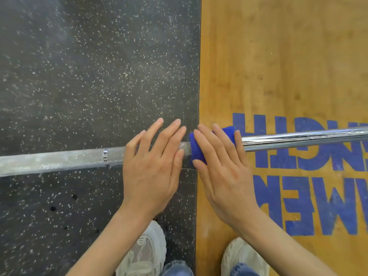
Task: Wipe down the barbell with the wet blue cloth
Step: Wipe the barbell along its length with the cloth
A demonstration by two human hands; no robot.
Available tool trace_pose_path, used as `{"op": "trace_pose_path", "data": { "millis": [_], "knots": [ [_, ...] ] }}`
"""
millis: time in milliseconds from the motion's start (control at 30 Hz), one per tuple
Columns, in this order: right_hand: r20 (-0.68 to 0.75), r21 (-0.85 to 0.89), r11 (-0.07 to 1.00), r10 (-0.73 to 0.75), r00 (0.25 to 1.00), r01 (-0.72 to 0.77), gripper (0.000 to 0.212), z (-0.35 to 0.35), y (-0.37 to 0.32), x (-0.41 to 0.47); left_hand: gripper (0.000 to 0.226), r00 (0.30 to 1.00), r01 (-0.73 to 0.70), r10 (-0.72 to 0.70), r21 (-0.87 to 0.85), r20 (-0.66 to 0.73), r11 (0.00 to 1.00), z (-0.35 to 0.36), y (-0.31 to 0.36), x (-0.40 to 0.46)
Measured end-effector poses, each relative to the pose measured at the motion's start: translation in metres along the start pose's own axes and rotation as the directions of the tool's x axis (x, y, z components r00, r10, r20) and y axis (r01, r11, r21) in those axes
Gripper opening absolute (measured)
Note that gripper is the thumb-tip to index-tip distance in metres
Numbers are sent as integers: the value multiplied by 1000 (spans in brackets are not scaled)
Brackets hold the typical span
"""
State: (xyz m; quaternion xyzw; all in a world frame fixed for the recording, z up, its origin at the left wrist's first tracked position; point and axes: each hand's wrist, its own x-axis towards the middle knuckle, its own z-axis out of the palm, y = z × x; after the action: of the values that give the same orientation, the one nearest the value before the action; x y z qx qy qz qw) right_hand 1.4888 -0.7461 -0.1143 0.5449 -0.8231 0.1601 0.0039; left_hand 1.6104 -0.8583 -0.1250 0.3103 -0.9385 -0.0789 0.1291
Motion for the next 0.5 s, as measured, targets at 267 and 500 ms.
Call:
{"op": "trace_pose_path", "data": {
  "millis": [267, 500],
  "knots": [
    [-49, 40, 999, -10, 999, 12, 38, 11, 7, 22, 46, 1000, -16, 16, 6, 14, 1000, 1, -9, 19],
    [-5, 64, 993, 95, 995, -94, 52, 14, 10, 64, 43, 1000, -16, 16, 6, 2, 1000, 5, -15, 39]
  ]
}}
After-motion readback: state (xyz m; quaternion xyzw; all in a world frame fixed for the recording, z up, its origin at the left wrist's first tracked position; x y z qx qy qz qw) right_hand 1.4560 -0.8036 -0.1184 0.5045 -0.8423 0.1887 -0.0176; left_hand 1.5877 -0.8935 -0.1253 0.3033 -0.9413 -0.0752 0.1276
